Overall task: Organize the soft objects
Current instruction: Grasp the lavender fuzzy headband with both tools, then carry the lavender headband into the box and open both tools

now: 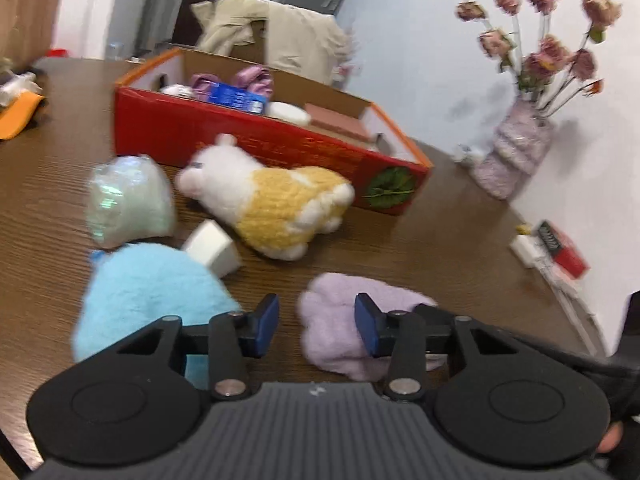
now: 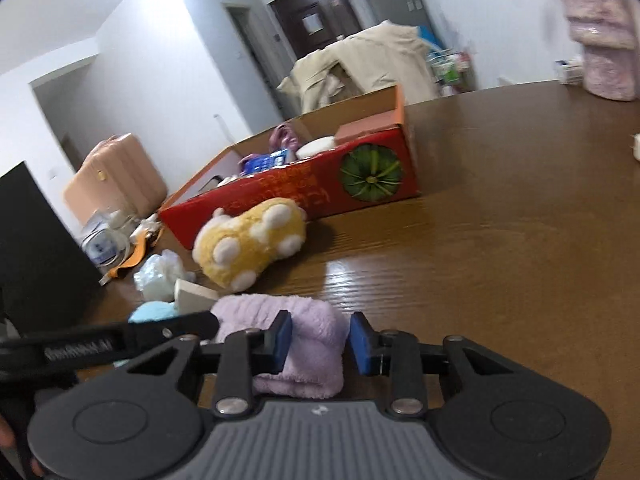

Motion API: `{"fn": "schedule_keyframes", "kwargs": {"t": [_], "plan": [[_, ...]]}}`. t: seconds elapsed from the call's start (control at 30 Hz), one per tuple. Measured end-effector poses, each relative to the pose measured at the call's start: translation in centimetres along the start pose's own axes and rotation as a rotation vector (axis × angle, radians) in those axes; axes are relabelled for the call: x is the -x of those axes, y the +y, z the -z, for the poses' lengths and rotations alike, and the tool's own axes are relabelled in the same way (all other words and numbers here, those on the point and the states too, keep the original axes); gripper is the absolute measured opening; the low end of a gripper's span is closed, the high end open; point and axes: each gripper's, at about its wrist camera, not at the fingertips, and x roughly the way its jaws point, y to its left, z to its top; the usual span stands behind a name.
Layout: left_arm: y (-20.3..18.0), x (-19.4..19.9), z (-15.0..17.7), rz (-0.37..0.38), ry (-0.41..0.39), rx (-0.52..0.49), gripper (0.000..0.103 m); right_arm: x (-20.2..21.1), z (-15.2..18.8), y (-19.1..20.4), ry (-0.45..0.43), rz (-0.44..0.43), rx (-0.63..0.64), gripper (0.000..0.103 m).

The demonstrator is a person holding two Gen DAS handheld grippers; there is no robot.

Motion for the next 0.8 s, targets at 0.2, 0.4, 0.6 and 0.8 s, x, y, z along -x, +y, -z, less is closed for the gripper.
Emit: {"fn": "schedule_keyframes", "kwargs": {"t": [0.2,0.4,0.6,0.8], "plan": [[0.3,-1.4,0.4,0.022,0.056,0.026,0.031,-0.5,0.2,-0.6,0.006,-0.025,-0.039,0.029],[-0.5,-0.3,-0.4,0.045,0.046,-0.025,0.024,0.3,-0.4,0.2,0.006,-0.041,-0.032,0.016],[-2.5,1.2,-10.3,0.117,-0.089,-0.139,0.025,1.6,-10.1,4.0,-0.18,-0.055,0.15,0.016],[0.3,-11.5,-20.1,0.014,0.087,0.033,0.025,-11.2,-19.9,2.1,-0.012,0.072,0.201,0.016]]}}
